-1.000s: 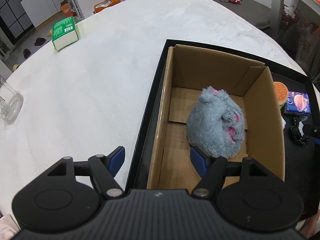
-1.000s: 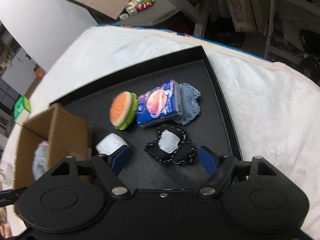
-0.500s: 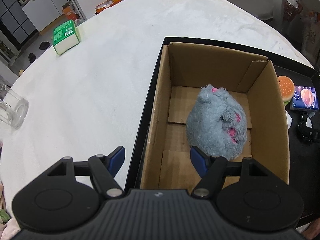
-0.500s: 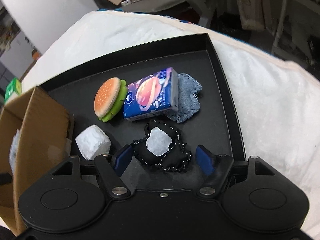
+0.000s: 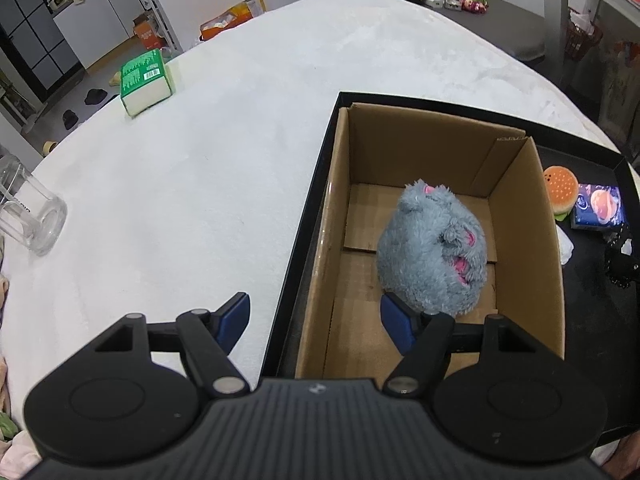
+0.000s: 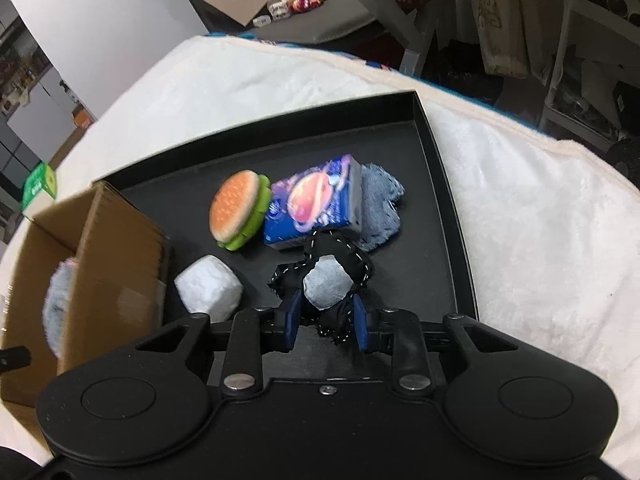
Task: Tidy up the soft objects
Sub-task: 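Grasp the black beaded bracelet with the right tool, then lower the black bracelet into the box beside the plush and open the right tool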
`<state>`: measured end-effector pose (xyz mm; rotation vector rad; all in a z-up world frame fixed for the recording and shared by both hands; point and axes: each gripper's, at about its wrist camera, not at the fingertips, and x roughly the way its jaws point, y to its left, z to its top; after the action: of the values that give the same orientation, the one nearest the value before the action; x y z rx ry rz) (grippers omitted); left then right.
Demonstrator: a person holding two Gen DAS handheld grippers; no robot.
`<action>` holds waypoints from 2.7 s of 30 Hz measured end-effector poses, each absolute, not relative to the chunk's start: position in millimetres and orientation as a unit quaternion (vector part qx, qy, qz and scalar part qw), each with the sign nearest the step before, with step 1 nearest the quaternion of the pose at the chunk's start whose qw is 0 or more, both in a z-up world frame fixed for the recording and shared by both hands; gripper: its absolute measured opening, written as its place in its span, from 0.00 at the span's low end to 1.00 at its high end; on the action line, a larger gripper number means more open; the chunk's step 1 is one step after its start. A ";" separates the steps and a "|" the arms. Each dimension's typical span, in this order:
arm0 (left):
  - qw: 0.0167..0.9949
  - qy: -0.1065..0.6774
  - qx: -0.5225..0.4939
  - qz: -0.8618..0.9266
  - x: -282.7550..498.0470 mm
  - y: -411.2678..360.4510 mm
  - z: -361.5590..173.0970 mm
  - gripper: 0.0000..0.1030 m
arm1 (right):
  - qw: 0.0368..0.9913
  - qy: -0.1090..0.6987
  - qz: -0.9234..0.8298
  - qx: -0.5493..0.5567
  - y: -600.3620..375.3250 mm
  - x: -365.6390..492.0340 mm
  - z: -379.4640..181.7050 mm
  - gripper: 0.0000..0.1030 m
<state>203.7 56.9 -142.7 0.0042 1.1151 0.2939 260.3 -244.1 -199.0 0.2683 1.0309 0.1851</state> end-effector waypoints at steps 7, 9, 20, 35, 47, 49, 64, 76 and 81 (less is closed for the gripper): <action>0.844 0.519 -0.013 0.136 197.4 64.6 -136.9 0.68 | 0.866 0.466 0.104 0.150 -243.2 252.8 -171.3 0.26; 0.846 0.516 -0.017 0.133 195.9 66.4 -135.2 0.68 | 0.867 0.459 0.109 0.158 -241.7 250.0 -162.6 0.26; 0.851 0.515 -0.042 0.094 193.2 75.3 -138.1 0.68 | 0.879 0.427 0.137 0.160 -219.4 241.5 -132.2 0.26; 0.856 0.505 -0.102 0.042 189.8 98.4 -150.2 0.52 | 0.887 0.407 0.180 0.124 -154.2 228.6 -109.0 0.26; 0.843 0.519 -0.141 0.013 189.2 118.3 -167.0 0.21 | 0.897 0.390 0.183 0.099 -124.3 232.3 -108.7 0.26; 0.841 0.521 -0.145 0.009 188.7 120.7 -169.2 0.19 | 0.899 0.386 0.187 0.093 -117.9 233.8 -109.4 0.27; 0.839 0.525 -0.146 0.005 185.1 126.9 -171.9 0.15 | 0.903 0.382 0.189 0.059 -94.1 235.9 -117.5 0.46; 0.844 0.521 -0.125 0.027 181.4 124.0 -163.3 0.16 | 0.909 0.382 0.151 0.065 -110.0 233.4 -121.5 0.59; 0.853 0.510 -0.107 0.040 183.6 117.4 -155.6 0.19 | 0.911 0.379 0.141 0.082 -124.8 233.6 -123.6 0.62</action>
<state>183.6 117.4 -155.6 -0.2262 1.0723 0.0841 233.6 -124.8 -123.6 0.1695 0.7805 0.2910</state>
